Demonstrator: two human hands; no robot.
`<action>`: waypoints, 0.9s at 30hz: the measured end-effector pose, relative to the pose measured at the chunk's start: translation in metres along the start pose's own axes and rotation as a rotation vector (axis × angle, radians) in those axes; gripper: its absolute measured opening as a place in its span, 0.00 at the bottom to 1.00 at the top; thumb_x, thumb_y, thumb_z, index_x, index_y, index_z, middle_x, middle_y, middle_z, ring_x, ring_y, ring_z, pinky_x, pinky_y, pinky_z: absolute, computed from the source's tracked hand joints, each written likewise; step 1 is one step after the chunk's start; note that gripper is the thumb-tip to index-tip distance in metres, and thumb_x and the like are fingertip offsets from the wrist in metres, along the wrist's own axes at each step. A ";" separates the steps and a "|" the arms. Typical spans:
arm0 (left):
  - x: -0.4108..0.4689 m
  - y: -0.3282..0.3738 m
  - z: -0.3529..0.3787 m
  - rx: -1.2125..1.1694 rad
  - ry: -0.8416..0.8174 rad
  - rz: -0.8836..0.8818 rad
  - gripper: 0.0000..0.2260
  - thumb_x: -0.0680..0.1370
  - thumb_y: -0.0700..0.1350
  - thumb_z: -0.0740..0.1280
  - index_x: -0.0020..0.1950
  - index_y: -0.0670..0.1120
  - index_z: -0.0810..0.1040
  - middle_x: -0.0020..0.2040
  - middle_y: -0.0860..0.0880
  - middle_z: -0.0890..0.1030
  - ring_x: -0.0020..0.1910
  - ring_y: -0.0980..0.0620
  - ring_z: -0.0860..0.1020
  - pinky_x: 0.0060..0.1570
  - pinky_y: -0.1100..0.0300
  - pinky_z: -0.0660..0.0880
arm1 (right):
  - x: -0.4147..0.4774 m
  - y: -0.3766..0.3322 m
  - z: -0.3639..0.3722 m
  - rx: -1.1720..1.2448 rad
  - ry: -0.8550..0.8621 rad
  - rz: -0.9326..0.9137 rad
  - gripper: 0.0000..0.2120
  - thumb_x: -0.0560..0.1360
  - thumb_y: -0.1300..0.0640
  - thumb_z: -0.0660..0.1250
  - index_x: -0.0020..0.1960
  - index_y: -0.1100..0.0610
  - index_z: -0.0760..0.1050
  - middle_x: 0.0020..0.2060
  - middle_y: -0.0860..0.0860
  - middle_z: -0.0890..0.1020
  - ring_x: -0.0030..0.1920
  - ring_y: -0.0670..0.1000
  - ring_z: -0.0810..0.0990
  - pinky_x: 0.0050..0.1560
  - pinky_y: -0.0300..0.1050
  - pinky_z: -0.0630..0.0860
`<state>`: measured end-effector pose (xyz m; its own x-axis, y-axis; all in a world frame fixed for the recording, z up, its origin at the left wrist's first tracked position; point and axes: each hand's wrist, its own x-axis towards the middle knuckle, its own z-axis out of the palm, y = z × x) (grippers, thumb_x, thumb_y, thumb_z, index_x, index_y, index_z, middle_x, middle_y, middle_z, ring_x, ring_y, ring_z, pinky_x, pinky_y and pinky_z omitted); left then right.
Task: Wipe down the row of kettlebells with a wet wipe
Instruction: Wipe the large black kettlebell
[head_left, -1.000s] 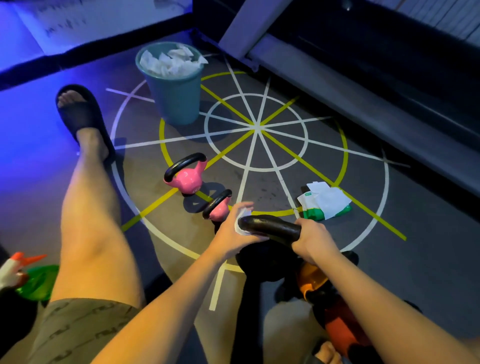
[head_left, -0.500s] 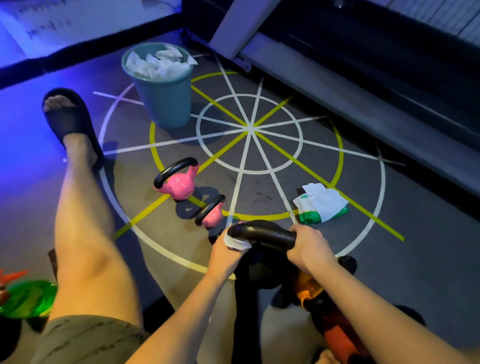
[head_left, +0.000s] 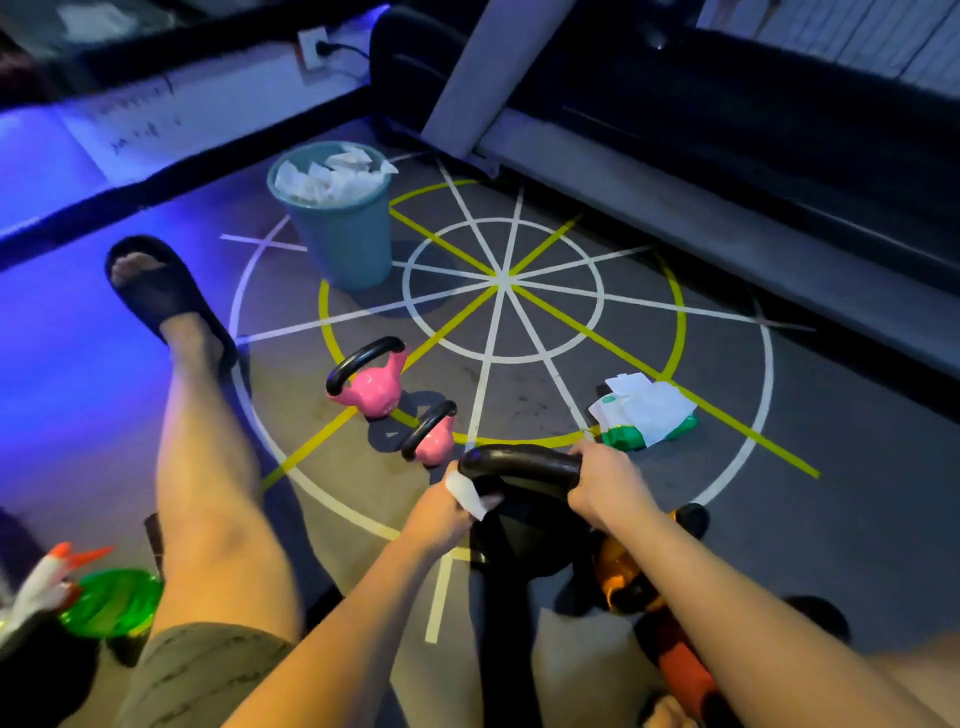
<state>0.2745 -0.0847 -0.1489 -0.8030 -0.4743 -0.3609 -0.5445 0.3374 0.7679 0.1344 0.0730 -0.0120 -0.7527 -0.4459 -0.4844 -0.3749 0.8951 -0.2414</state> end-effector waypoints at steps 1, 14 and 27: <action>-0.006 0.001 -0.009 0.076 -0.029 0.000 0.12 0.78 0.54 0.72 0.54 0.49 0.77 0.48 0.56 0.81 0.47 0.55 0.80 0.47 0.63 0.73 | 0.000 0.002 0.001 0.007 0.015 -0.009 0.26 0.71 0.63 0.66 0.67 0.49 0.73 0.58 0.54 0.80 0.59 0.58 0.79 0.57 0.50 0.78; -0.011 0.092 -0.077 -0.022 0.163 0.148 0.13 0.74 0.45 0.63 0.57 0.48 0.79 0.50 0.51 0.82 0.53 0.47 0.81 0.51 0.67 0.75 | -0.004 0.022 -0.016 0.516 -0.187 0.205 0.49 0.69 0.51 0.72 0.81 0.56 0.47 0.75 0.62 0.60 0.71 0.62 0.66 0.64 0.53 0.72; 0.017 0.146 -0.044 0.163 -0.371 -0.071 0.23 0.79 0.60 0.53 0.39 0.44 0.76 0.37 0.43 0.85 0.36 0.42 0.81 0.46 0.48 0.79 | 0.032 0.002 0.041 1.135 0.289 0.749 0.41 0.71 0.29 0.60 0.69 0.60 0.69 0.64 0.62 0.75 0.63 0.66 0.74 0.64 0.62 0.73</action>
<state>0.1923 -0.0795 -0.0191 -0.7789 -0.1857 -0.5990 -0.6088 0.4531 0.6511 0.1319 0.0610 -0.0626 -0.7128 0.2756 -0.6449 0.6981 0.3666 -0.6150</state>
